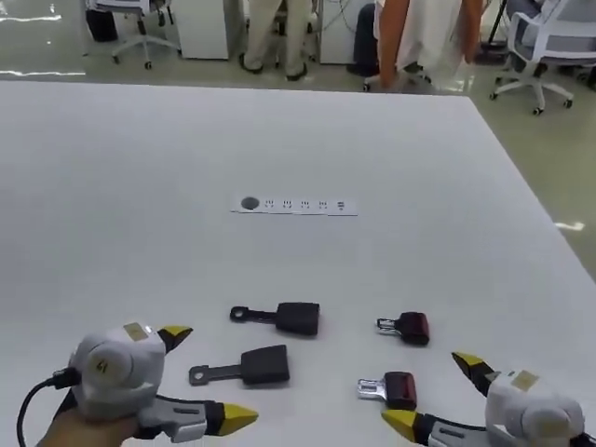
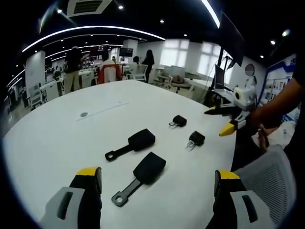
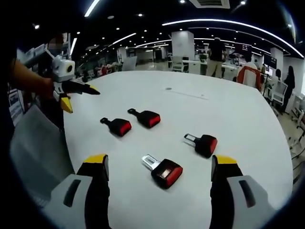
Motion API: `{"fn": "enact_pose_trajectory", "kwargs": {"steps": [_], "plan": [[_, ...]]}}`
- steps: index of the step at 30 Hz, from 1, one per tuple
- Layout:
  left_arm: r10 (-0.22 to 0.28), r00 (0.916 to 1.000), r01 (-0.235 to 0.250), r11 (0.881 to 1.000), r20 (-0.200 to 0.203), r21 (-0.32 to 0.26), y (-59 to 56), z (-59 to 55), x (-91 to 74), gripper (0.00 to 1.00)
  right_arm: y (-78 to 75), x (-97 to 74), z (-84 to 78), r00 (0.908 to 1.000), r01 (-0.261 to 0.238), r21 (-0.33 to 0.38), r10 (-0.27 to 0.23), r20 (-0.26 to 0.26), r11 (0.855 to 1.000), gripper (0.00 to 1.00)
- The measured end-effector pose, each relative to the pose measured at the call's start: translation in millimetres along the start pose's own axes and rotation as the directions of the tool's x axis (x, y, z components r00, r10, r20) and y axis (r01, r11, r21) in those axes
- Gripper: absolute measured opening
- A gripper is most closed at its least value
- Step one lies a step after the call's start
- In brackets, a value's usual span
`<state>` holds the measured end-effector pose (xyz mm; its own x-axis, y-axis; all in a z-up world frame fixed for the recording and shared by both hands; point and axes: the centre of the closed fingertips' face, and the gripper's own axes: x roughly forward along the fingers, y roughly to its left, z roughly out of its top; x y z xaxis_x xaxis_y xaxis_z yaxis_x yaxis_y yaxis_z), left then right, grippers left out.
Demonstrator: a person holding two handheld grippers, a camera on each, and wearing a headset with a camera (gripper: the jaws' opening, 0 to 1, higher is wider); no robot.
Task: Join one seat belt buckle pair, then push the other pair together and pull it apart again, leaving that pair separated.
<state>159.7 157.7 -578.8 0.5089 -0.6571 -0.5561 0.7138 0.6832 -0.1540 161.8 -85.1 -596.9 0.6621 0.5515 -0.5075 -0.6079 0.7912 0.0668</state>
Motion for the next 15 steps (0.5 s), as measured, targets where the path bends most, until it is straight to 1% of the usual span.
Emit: {"fn": "enact_pose_trajectory", "kwargs": {"steps": [5,9,11,13,14,15], "plan": [[-0.029,0.9993,0.029,1.000,-0.023,0.006,2.8,-3.6,13.3,0.98,-1.8,7.5,-2.1,0.9995,-0.024,-0.012,0.024,-0.021,1.000,0.87],[-0.049,0.9977,0.050,0.998,-0.047,0.024,2.0,-5.3,22.3,0.98,-5.8,15.1,-5.5,0.9981,-0.049,-0.024,0.048,-0.040,0.999,0.87],[-0.056,0.9964,0.058,0.998,-0.063,0.030,2.6,-7.2,25.9,0.97,-5.7,18.0,-6.7,0.9966,-0.064,-0.035,0.063,-0.054,0.997,0.86],[-0.065,0.9953,0.068,0.997,-0.071,0.035,4.6,-9.1,29.2,0.97,-5.8,21.6,-11.1,0.9931,-0.087,-0.047,0.083,-0.083,0.995,0.85],[-0.070,0.9947,0.073,0.997,-0.076,0.038,4.4,-7.7,30.4,0.97,-6.0,24.1,-13.0,0.9913,-0.102,-0.039,0.099,-0.088,0.994,0.83],[-0.072,0.9944,0.075,0.996,-0.078,0.038,4.1,-7.2,30.9,0.96,-6.2,24.4,-12.5,0.9912,-0.104,-0.037,0.100,-0.087,0.994,0.83]]}}
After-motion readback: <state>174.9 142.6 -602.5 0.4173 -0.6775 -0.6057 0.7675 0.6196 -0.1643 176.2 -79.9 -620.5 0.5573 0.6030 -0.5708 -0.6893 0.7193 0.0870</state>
